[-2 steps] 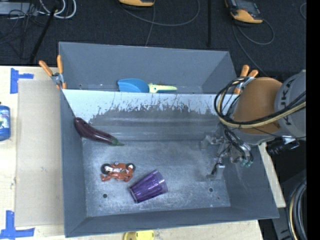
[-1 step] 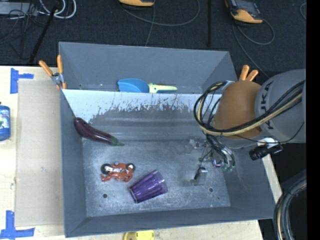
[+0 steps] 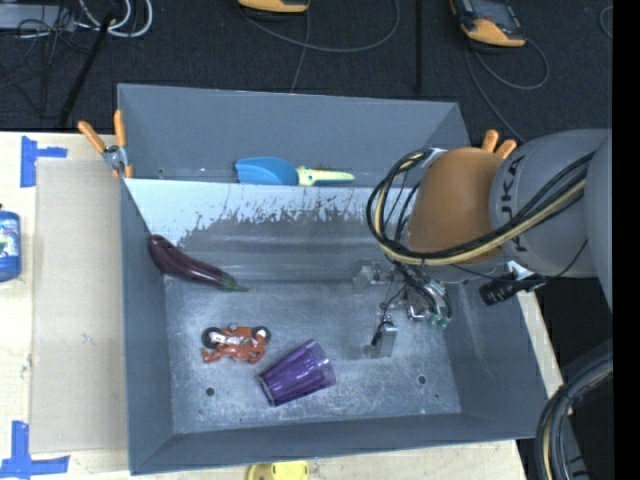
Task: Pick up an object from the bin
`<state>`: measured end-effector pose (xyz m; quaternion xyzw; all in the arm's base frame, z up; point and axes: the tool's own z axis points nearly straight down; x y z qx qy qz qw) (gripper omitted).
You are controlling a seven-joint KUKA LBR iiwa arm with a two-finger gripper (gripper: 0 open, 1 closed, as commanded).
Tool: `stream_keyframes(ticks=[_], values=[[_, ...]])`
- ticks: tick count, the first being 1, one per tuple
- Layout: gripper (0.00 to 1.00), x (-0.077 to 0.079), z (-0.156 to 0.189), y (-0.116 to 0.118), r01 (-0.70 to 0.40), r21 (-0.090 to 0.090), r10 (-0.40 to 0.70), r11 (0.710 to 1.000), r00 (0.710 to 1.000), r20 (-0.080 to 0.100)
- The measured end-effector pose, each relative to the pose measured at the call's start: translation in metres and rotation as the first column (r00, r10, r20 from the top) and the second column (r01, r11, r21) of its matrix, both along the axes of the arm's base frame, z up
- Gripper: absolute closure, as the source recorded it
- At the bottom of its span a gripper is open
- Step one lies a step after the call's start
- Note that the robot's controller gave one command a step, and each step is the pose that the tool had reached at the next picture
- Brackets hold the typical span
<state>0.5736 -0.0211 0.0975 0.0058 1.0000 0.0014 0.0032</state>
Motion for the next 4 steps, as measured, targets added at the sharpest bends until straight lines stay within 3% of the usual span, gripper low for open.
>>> stream_keyframes(ticks=[1,2,4], values=[[0.00,0.005,-0.017,0.027,-0.130,-0.004,0.130,0.991,0.991,-0.006],[0.00,0.011,-0.025,0.079,-0.176,-0.003,0.176,0.984,0.984,-0.005],[0.00,-0.004,-0.019,0.137,-0.208,-0.004,0.208,0.978,0.978,-0.007]])
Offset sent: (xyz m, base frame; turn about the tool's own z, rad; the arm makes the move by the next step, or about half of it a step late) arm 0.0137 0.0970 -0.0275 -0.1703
